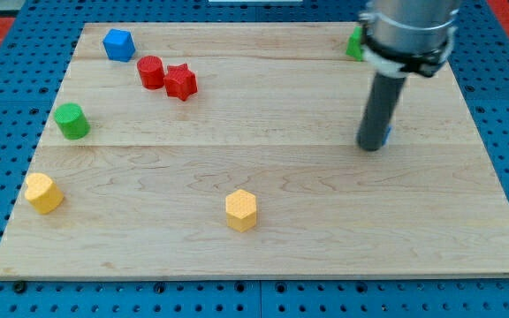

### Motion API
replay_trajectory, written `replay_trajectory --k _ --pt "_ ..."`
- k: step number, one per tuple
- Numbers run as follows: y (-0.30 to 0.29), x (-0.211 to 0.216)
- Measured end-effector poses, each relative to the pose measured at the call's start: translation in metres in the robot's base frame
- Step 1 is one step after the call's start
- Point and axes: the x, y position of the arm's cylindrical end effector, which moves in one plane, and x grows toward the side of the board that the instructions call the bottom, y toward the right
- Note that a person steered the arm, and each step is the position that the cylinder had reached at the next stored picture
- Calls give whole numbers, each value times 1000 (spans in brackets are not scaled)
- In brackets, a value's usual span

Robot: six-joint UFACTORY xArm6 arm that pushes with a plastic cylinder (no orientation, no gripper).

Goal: Push the blue triangle into the blue cube

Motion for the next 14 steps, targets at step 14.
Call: replay_trajectory --k 14 --pt "-198 -203"
